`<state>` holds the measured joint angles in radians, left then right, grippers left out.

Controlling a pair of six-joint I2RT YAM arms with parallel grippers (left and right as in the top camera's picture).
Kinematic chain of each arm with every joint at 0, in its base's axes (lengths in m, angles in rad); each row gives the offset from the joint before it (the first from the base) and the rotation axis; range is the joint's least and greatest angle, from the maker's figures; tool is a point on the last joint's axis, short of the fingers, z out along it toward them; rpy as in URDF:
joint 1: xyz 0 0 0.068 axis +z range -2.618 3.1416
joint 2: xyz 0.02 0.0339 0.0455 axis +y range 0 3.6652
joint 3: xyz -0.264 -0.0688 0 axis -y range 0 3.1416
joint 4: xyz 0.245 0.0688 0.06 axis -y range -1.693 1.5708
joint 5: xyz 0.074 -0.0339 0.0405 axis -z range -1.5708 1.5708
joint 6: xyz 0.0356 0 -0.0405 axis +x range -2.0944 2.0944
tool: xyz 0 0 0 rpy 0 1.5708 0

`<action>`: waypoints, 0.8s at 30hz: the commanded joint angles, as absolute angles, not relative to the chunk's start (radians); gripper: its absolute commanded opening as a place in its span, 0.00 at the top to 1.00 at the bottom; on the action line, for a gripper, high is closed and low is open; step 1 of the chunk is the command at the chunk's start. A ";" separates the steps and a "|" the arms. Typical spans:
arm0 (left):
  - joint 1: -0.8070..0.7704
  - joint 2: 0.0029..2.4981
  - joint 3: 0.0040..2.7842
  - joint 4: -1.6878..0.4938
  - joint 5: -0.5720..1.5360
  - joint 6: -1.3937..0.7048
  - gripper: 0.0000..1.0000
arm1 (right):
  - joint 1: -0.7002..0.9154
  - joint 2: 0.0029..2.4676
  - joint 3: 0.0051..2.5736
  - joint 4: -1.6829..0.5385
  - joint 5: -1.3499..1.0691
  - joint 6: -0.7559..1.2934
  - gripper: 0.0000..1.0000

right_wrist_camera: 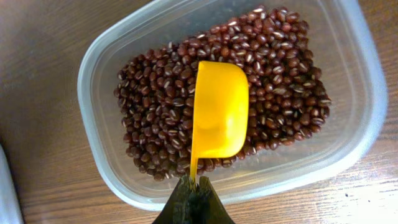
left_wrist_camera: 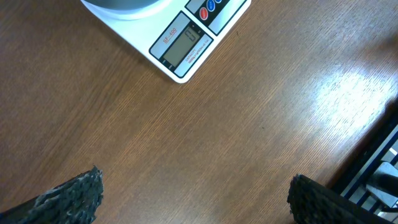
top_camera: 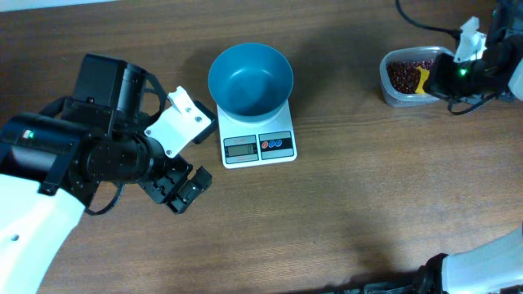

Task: Scoop item into bowl and weigh 50g on scale
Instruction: 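Lower the scoop into the red beans with the right gripper, then drag the scoop through the beans and lift it out full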

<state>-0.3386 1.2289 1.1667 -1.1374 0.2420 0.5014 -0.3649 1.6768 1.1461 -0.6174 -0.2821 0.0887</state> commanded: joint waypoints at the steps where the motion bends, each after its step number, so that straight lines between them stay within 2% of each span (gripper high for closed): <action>1: -0.340 1.231 1.164 -1.138 0.239 0.514 0.01 | -0.400 1.725 1.145 -0.640 -0.346 0.171 0.96; 5: -0.340 1.231 1.164 -1.138 0.239 0.514 0.01 | -0.400 1.821 1.145 -0.652 -0.451 0.204 0.96; 11: -0.340 1.231 1.164 -1.138 0.239 0.514 0.01 | -0.409 1.823 1.145 -0.694 -0.506 0.204 0.96; 15: -0.340 1.231 1.164 -1.138 0.239 0.514 0.01 | -0.492 1.823 1.145 -0.704 -0.512 0.204 0.96; 24: -0.340 1.231 1.164 -1.138 0.239 0.514 0.01 | -0.577 1.826 1.145 -0.715 -0.743 0.202 0.96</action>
